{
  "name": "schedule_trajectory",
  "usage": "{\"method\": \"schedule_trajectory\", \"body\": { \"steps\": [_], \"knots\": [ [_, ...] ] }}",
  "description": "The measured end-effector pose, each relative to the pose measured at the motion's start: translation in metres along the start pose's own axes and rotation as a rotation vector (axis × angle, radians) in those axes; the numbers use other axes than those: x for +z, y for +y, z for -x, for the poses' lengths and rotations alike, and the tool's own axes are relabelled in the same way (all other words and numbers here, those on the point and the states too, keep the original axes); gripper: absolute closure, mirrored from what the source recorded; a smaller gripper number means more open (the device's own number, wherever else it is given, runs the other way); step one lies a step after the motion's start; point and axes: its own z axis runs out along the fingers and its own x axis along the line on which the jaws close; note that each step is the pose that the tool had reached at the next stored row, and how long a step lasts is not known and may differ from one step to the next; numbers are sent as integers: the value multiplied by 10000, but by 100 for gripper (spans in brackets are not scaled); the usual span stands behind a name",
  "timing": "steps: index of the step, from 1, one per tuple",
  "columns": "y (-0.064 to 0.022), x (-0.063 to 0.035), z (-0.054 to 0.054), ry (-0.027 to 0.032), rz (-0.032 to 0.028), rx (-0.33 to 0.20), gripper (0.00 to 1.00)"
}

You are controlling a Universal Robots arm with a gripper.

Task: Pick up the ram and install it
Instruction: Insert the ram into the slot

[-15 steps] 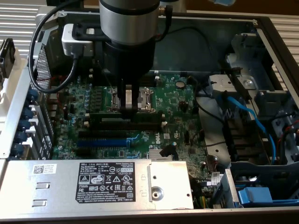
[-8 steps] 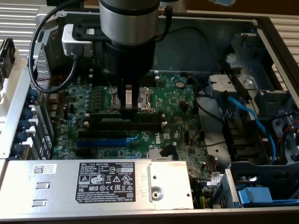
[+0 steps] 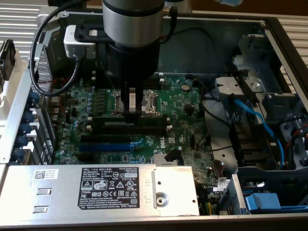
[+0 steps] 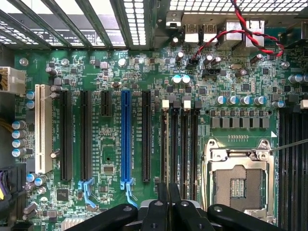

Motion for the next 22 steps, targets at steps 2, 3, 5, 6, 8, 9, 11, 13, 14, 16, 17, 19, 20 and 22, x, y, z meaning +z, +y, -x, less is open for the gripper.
{"method": "schedule_trajectory", "body": {
  "steps": [2,3,5,6,8,9,11,13,14,16,17,19,20,22],
  "knots": [
    [1,0,0,1,0,11,88],
    [1,0,0,1,0,13,88],
    [2,0,-1,1,0,16,88],
    [3,0,-3,1,0,24,88],
    [3,0,-5,1,0,32,88],
    [2,0,-7,1,0,36,88],
    [2,1,-7,2,0,39,88],
    [3,4,-7,1,0,39,88],
    [2,7,-7,1,0,39,88],
    [3,13,-7,2,2,40,88],
    [3,16,-7,1,3,40,88],
    [2,18,-8,1,4,39,88],
    [2,19,-8,2,5,39,88],
    [3,20,-7,0,4,38,88]
  ]
}}
